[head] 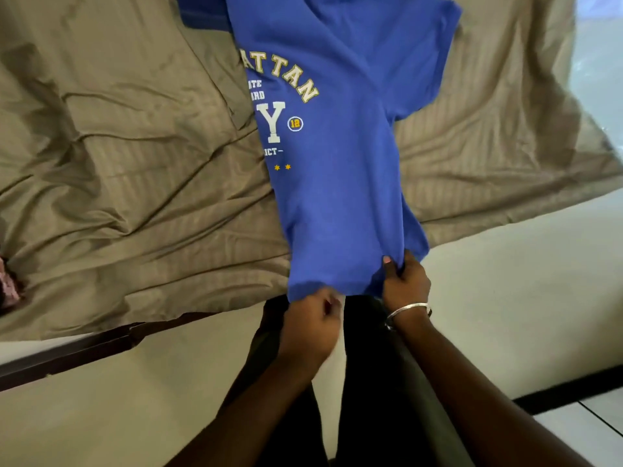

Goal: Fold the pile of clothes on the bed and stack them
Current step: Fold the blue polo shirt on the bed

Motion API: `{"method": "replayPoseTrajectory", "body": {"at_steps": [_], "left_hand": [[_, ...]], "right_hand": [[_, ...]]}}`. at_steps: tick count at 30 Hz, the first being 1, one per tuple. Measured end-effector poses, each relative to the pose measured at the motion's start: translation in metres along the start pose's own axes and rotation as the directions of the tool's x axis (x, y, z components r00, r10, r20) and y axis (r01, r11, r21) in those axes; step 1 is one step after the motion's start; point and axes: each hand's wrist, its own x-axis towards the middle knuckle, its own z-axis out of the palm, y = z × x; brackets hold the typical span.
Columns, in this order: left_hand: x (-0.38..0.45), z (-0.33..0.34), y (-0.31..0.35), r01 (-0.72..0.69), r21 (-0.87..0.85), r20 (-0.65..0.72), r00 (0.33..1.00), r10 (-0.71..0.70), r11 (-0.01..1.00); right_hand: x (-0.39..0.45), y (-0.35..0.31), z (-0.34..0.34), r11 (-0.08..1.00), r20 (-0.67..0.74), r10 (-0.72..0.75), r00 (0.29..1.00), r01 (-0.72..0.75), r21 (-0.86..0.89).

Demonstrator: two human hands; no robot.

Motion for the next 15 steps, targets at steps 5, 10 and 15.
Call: {"method": "replayPoseTrajectory", "body": {"at_steps": [5,10,15], "left_hand": [[0.053,-0.007,-0.01,0.025,-0.073,-0.371,0.927,-0.051,0.997],[0.088,-0.001,-0.01,0.26,-0.174,-0.227,0.928,-0.295,0.95],[0.065,0.012,-0.015,0.021,-0.421,-0.403,0.892,-0.208,0.907]], "right_hand": [[0.024,0.019,-0.017,0.989,-0.064,-0.143,0.988,0.139,-0.055],[0.034,0.037,-0.029,0.957,-0.042,-0.271,0.962,0.264,-0.116],[0.06,0.049,-0.038,0.942,-0.025,-0.297,0.955,0.288,-0.174]]}}
